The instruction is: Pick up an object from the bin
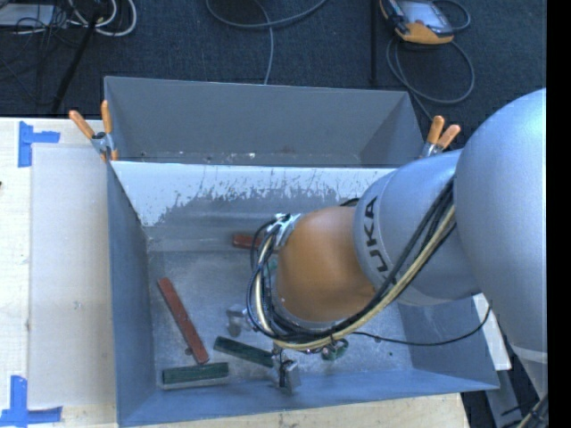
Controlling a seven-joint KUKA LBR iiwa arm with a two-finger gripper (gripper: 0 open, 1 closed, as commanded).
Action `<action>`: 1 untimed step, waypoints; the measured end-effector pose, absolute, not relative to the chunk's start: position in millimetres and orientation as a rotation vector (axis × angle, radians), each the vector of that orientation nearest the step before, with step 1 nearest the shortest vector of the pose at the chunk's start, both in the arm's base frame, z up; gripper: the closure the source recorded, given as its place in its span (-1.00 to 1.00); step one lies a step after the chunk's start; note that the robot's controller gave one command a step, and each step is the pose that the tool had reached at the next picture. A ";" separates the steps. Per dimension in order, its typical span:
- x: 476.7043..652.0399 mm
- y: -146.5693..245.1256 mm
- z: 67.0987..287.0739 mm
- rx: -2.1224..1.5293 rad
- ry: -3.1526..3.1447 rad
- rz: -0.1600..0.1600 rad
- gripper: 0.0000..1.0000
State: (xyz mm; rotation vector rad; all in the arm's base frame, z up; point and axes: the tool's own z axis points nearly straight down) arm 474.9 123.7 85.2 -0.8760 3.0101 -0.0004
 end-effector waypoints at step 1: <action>484.1 128.9 70.8 -0.776 3.035 -0.001 -1.00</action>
Offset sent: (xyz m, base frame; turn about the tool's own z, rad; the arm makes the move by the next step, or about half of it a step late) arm 0.0063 0.0055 -0.0152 0.0654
